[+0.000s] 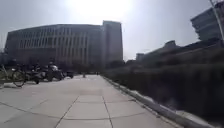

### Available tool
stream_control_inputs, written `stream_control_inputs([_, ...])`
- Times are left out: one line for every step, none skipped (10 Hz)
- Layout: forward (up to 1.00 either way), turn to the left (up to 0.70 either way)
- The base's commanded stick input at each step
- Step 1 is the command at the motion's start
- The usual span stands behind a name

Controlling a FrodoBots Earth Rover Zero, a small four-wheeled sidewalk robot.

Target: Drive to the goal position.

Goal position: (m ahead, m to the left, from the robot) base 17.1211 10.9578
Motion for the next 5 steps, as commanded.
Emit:
stream_control_inputs([1.0,0.0])
stream_control_inputs([1.0,0.0])
stream_control_inputs([1.0,0.0])
stream_control_inputs([1.0,0.0])
stream_control_inputs([1.0,0.0])
